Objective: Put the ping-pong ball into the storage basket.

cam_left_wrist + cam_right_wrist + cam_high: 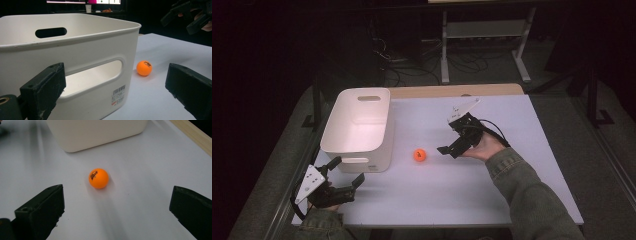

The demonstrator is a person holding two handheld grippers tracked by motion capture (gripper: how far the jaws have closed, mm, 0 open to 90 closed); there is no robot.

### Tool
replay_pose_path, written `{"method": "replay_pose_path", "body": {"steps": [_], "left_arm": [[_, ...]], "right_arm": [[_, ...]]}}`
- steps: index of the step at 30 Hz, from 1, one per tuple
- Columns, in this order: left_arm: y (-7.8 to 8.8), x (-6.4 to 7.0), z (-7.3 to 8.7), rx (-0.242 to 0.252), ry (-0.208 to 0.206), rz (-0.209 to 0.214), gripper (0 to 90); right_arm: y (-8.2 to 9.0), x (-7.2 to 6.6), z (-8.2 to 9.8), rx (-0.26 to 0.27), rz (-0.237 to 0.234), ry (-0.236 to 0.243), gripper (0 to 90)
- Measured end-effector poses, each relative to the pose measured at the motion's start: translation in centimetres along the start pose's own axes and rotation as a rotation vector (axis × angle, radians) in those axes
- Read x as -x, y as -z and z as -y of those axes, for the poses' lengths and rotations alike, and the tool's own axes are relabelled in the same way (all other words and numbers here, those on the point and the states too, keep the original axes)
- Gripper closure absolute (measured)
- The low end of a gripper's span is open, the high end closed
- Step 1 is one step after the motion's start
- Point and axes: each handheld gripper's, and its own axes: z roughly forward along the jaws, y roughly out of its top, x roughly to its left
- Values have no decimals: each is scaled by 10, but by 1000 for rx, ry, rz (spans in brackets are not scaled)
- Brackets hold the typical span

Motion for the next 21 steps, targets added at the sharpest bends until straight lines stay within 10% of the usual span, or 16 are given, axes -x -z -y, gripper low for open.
{"method": "replay_pose_path", "body": {"steps": [21], "left_arm": [[-1, 0, 0, -4, 1, 3, 25]], "right_arm": [[-20, 4, -11, -17, -31, 11, 0]]}}
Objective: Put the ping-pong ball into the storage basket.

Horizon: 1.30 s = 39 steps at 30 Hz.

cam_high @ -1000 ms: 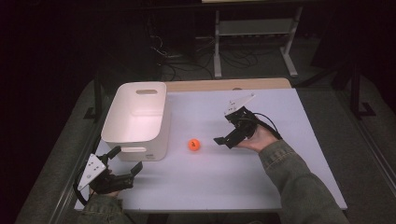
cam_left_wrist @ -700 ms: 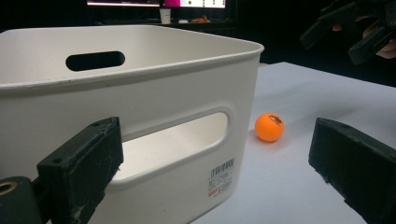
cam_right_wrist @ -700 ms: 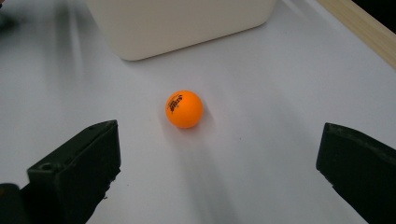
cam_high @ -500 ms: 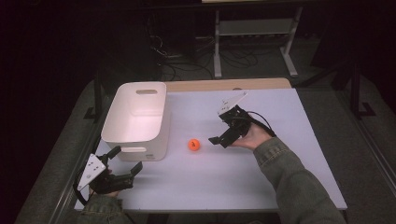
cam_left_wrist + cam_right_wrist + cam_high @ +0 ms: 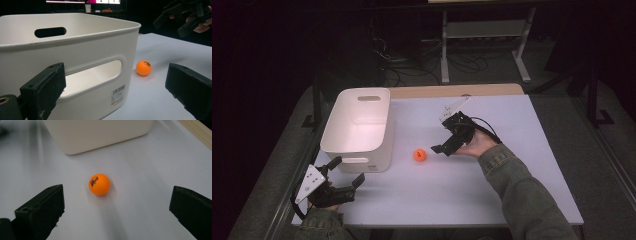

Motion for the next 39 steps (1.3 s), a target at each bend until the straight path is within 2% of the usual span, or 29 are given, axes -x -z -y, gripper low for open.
{"method": "replay_pose_path", "body": {"steps": [7, 19, 39], "left_arm": [[-1, 0, 0, -4, 0, 0, 25], [-1, 0, 0, 2, 0, 7, 25], [-1, 1, 0, 2, 1, 7, 25]], "right_arm": [[-13, 2, -1, -14, -16, 6, 0], [-24, 6, -3, -16, -24, 5, 0], [-43, 3, -12, -54, -54, 30, 0]]}}
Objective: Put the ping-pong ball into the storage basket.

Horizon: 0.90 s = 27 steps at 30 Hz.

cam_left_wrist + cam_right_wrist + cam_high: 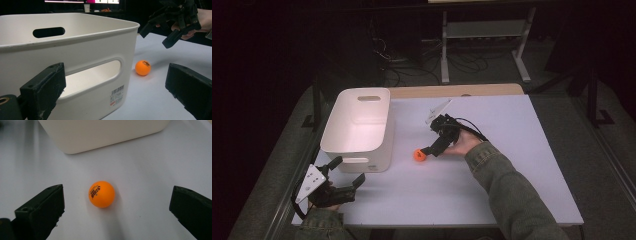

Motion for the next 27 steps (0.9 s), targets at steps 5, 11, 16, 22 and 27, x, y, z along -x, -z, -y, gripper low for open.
{"method": "replay_pose_path", "body": {"steps": [5, 11, 16, 22, 27], "left_arm": [[0, 0, 0, 0, -1, 1, 25], [-1, 0, 0, 0, -4, 2, 25], [-1, 1, 0, -1, -8, 1, 25], [-1, 1, 0, 0, -7, 2, 26], [0, 1, 0, -1, -9, 4, 26]], "right_arm": [[-6, -1, 0, -4, 0, 6, 0], [-10, -1, -1, -12, -10, 5, 0], [-19, -1, 0, -18, -23, 10, 0], [-29, -2, 1, -27, -46, 11, 0], [-38, -5, 0, -40, -61, 10, 0]]}}
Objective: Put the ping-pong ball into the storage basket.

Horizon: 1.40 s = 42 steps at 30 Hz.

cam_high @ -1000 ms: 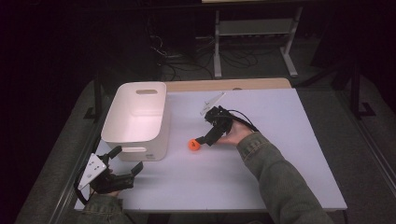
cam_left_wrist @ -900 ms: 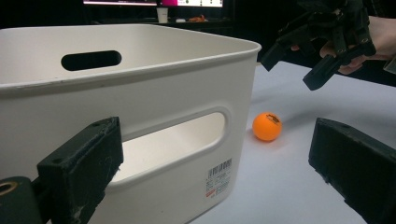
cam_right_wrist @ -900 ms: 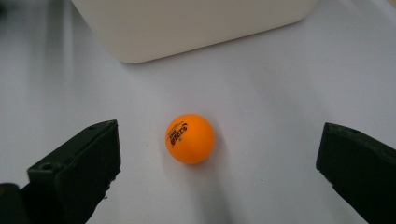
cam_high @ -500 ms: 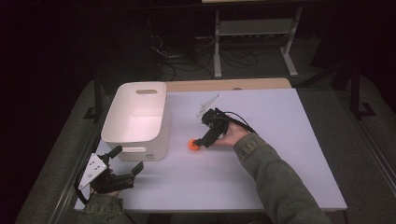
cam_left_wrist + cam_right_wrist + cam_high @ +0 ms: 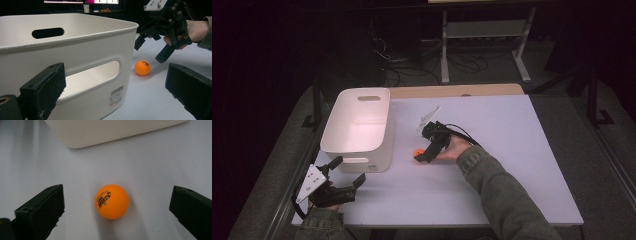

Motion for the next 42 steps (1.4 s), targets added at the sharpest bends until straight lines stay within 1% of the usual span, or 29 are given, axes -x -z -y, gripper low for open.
{"method": "replay_pose_path", "body": {"steps": [3, 6, 7, 13, 14, 21, 24, 29, 31, 34, 35, 39, 42], "left_arm": [[0, 0, 0, -2, 0, -2, 26], [0, 0, 0, -2, 0, -1, 25], [0, 0, 0, -2, 0, -1, 25], [0, 0, 0, 0, -1, 2, 25], [0, 0, 0, 1, -2, 2, 26], [0, 0, 0, 3, -1, 1, 25], [0, 0, 0, 1, -2, 1, 25], [0, 0, 0, 1, -2, 2, 26], [0, 0, 0, 1, -2, 3, 25], [0, 0, 0, 2, -2, 3, 25], [0, 0, 0, 1, -2, 3, 25], [0, 0, 0, 2, -2, 4, 25], [0, 0, 0, 1, -3, 5, 25]], "right_arm": [[-4, 0, 1, -9, -3, 10, 0], [-5, 1, 1, -6, -6, 9, 0], [-5, 1, 1, -13, -4, 15, 0], [-6, 1, 1, -15, -4, 15, 0], [-7, 1, 2, -23, -14, 13, 8], [-12, 0, 2, -36, -8, 9, 10], [-14, 0, 2, -43, -16, 8, 30], [-15, -1, 2, -55, -21, 26, 58], [-15, -1, 2, -57, -25, 37, 89], [-15, -2, 2, -57, -26, 38, 105], [-16, -3, 2, -59, -33, 43, 126], [-17, -3, 2, -67, -38, 45, 135], [-20, -4, 2, -80, -34, 58, 139]]}}
